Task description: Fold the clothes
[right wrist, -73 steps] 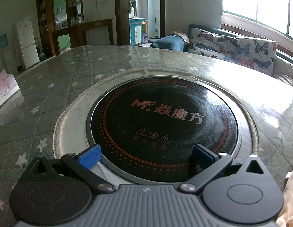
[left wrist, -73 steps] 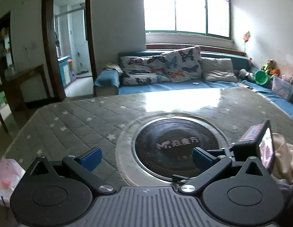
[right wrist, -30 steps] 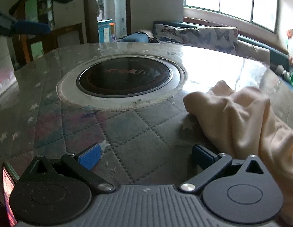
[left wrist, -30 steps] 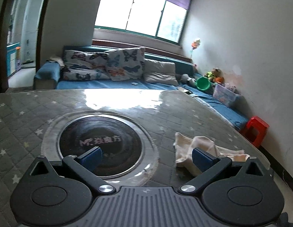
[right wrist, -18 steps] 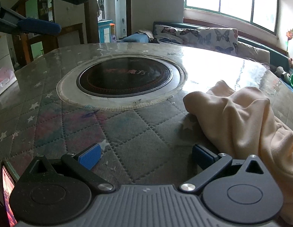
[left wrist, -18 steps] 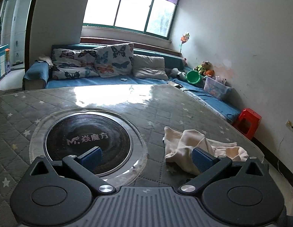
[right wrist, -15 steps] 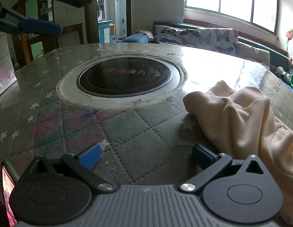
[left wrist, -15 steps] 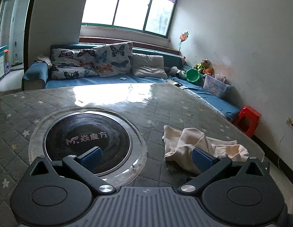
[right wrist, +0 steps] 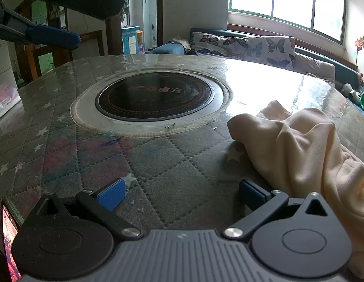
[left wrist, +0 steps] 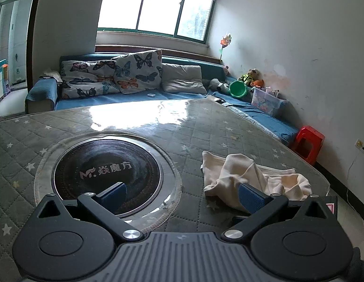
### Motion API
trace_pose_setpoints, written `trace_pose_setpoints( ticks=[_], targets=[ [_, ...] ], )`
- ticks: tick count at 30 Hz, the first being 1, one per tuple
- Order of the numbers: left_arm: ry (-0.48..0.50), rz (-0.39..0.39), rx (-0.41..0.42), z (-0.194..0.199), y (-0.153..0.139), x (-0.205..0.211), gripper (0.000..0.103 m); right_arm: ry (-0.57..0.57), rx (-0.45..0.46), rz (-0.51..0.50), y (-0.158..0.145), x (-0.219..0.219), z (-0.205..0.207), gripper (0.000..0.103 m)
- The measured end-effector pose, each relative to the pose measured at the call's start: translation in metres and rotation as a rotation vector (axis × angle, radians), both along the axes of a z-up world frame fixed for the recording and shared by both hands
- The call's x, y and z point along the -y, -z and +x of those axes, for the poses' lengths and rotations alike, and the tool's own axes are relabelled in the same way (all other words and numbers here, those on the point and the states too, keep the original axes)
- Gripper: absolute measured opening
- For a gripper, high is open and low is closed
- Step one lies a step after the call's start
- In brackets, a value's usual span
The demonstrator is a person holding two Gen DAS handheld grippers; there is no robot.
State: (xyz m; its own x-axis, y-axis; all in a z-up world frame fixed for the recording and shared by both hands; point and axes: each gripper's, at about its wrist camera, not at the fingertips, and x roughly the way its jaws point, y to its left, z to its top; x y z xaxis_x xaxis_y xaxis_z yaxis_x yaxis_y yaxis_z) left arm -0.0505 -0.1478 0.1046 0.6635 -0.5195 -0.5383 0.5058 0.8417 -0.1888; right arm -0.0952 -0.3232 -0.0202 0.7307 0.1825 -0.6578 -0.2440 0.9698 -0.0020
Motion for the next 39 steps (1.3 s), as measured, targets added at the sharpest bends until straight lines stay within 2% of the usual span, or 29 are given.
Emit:
trace_pose_setpoints(
  ticks=[17, 29, 34, 36, 39],
  targets=[
    [0.004, 0.005, 0.001, 0.0, 0.0, 0.002, 0.103, 0.001, -0.002, 0.004, 0.001, 0.001, 0.001, 0.103],
    [-0.01, 0.009, -0.001, 0.0, 0.0, 0.0, 0.103, 0.002, -0.038, 0.0, -0.003, 0.0, 0.006, 0.103],
    [-0.029, 0.015, -0.009, 0.002, 0.001, -0.003, 0.103, 0.043, -0.076, 0.01, -0.01, -0.001, 0.01, 0.103],
    [-0.038, 0.018, -0.013, 0.003, 0.002, -0.005, 0.103, 0.072, -0.057, -0.006, -0.018, -0.003, 0.008, 0.103],
    [-0.056, 0.026, -0.02, 0.005, 0.003, -0.008, 0.103, 0.125, 0.011, -0.087, -0.035, -0.009, 0.004, 0.103]
  ],
)
